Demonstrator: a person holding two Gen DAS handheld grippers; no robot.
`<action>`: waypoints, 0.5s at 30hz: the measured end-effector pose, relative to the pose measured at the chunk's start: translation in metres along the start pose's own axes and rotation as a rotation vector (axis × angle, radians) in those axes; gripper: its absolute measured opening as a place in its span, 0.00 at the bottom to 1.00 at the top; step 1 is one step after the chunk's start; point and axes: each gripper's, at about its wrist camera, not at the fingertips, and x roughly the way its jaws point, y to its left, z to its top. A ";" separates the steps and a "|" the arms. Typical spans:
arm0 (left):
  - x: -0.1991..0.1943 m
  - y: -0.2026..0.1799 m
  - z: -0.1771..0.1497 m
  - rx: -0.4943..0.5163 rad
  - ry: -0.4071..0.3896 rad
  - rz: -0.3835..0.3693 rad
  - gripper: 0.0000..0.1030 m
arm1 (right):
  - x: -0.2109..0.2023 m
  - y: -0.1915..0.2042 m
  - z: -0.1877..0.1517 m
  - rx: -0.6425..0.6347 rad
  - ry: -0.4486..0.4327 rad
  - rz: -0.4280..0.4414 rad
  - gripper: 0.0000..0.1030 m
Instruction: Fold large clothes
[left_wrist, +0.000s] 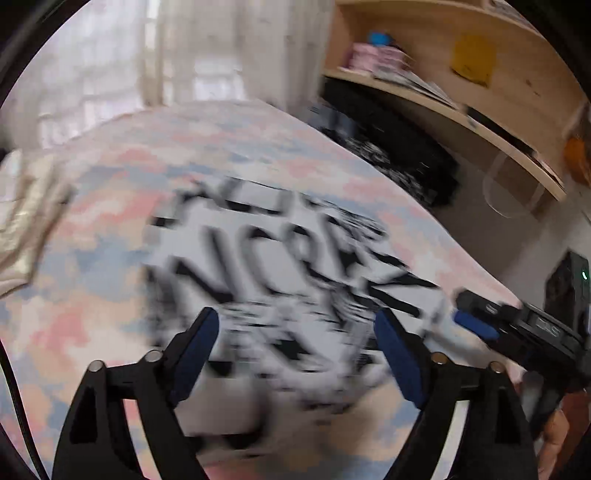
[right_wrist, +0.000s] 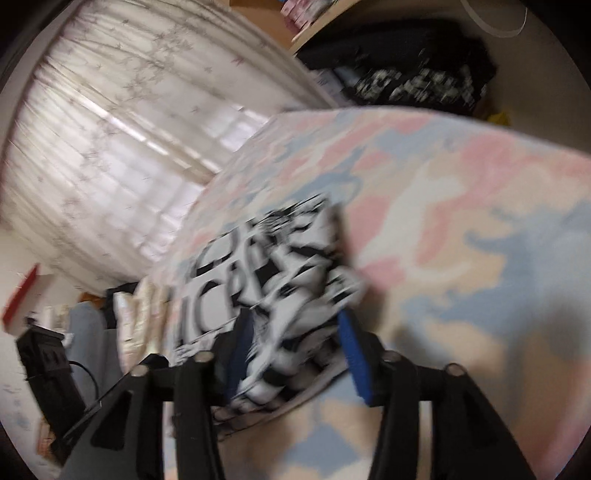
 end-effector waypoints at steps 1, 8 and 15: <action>-0.002 0.011 0.001 -0.003 -0.006 0.045 0.84 | 0.004 0.004 -0.003 0.001 0.020 0.026 0.57; 0.042 0.063 0.004 -0.093 0.088 0.199 0.84 | 0.032 0.033 -0.015 -0.057 0.092 -0.049 0.62; 0.085 0.057 0.009 -0.114 0.115 0.156 0.89 | 0.035 0.033 -0.022 -0.062 0.112 -0.126 0.62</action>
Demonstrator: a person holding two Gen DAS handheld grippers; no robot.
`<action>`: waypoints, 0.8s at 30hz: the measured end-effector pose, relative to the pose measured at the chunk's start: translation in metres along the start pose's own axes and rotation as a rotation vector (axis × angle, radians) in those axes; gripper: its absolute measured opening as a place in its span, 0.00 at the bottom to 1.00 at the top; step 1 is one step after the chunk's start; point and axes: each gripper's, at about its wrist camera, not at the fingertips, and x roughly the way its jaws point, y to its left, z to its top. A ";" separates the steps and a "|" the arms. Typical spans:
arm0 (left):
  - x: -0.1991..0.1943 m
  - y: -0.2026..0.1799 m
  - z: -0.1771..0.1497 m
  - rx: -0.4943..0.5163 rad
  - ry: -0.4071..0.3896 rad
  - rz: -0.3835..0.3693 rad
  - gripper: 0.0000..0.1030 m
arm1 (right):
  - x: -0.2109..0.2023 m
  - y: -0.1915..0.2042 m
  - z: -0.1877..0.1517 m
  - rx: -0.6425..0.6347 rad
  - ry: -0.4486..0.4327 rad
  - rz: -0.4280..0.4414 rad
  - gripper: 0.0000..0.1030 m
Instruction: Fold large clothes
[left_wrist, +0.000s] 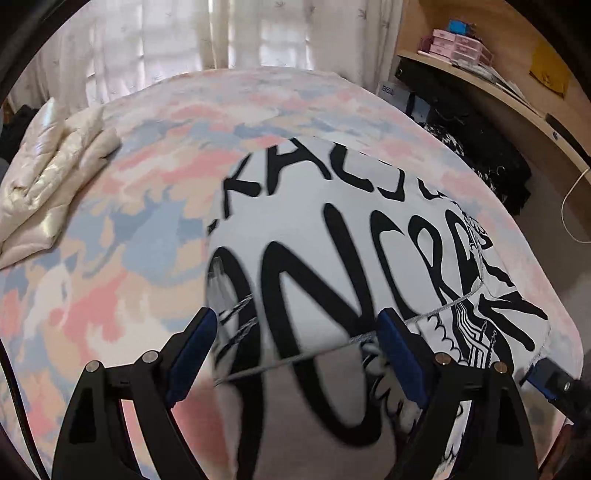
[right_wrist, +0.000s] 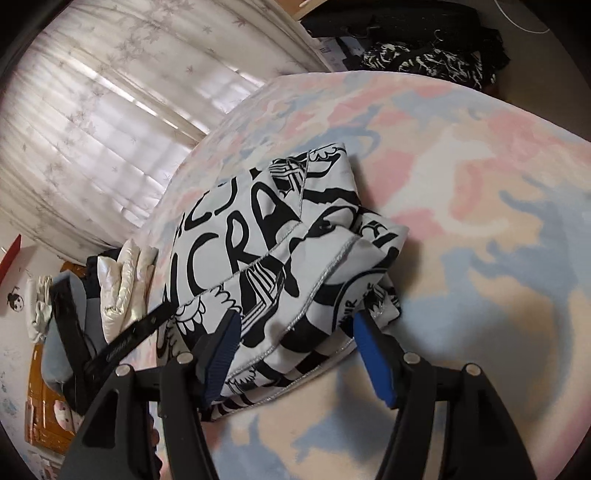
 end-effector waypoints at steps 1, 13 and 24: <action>0.005 -0.004 0.001 0.007 -0.001 0.010 0.92 | 0.005 0.000 0.000 -0.005 0.009 -0.009 0.62; 0.011 0.026 -0.015 -0.089 -0.096 0.040 0.93 | 0.040 0.040 0.026 -0.225 -0.056 0.080 0.20; 0.016 0.058 -0.034 -0.183 -0.075 -0.037 0.94 | 0.059 -0.015 0.005 -0.091 0.068 0.060 0.18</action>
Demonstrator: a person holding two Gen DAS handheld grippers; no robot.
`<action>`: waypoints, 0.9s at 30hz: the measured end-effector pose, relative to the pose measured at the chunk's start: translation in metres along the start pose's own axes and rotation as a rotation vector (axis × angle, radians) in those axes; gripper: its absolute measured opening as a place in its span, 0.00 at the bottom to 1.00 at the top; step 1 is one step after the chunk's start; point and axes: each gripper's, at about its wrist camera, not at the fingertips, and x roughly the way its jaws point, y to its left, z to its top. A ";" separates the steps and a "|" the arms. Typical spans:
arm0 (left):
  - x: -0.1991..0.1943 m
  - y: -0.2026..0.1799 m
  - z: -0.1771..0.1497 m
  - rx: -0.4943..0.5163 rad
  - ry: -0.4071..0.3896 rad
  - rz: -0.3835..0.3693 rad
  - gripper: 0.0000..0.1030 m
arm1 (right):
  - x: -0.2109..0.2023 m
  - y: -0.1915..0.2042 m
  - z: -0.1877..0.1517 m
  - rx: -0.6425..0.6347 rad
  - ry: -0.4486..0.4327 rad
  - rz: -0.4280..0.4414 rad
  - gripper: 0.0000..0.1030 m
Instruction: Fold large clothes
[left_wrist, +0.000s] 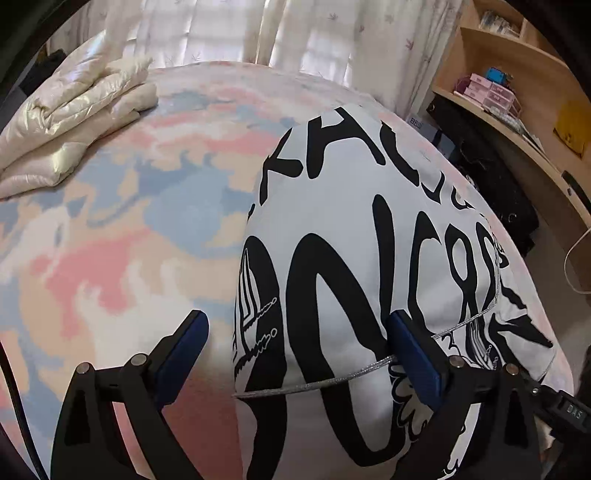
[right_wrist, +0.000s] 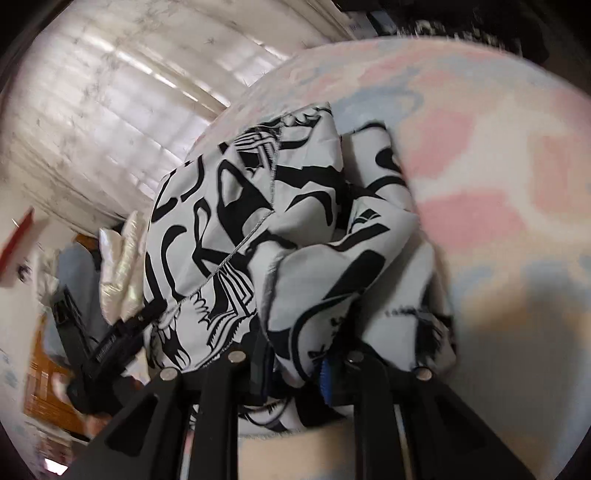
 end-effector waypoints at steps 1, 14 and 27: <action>-0.002 -0.003 0.001 0.012 0.007 0.015 0.94 | -0.005 0.008 -0.001 -0.033 -0.005 -0.040 0.20; -0.006 -0.012 0.065 0.091 0.016 0.163 0.94 | -0.004 -0.010 0.033 0.147 -0.039 0.042 0.49; 0.044 -0.039 0.061 0.235 0.091 0.217 0.95 | -0.017 -0.001 0.033 -0.029 -0.040 -0.166 0.33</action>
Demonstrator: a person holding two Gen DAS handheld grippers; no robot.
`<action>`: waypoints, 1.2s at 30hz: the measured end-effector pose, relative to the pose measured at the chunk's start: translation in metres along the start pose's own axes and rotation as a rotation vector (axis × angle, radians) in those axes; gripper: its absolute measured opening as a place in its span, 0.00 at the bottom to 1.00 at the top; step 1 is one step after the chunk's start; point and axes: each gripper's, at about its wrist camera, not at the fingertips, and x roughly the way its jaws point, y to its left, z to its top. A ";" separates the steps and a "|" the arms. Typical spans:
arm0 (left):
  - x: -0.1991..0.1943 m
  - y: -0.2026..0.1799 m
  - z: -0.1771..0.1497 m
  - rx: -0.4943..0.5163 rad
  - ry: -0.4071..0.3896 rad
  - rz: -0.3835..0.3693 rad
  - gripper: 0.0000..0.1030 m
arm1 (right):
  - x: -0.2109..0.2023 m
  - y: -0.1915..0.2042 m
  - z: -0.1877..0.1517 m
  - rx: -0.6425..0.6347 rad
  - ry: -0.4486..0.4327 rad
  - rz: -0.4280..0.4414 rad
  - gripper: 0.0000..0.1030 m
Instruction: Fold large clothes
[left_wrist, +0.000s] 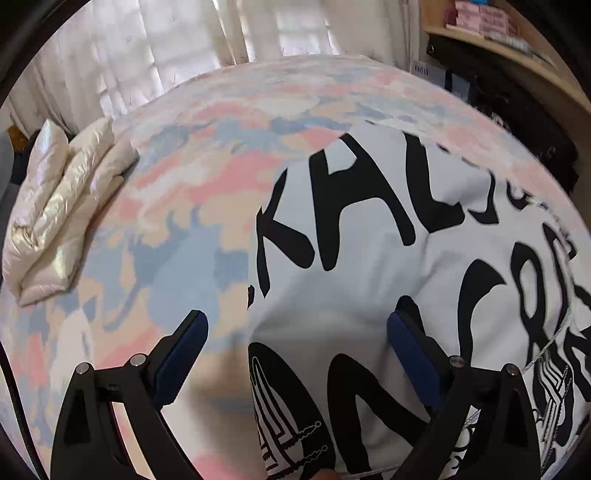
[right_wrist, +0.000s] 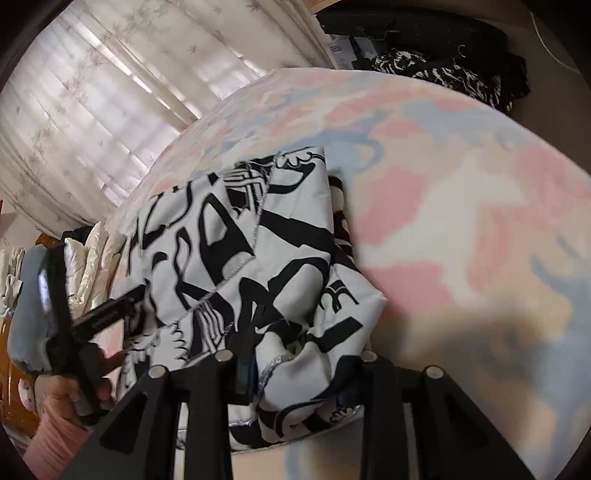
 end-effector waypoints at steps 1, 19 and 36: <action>-0.004 0.002 0.000 -0.007 -0.001 -0.006 0.95 | -0.003 0.003 0.003 -0.006 -0.001 -0.013 0.35; -0.029 -0.020 0.030 0.010 -0.068 -0.063 0.94 | 0.009 0.041 0.080 -0.141 -0.041 -0.073 0.49; 0.023 -0.013 0.029 -0.052 0.035 -0.123 0.96 | 0.109 0.055 0.101 -0.185 0.098 -0.162 0.43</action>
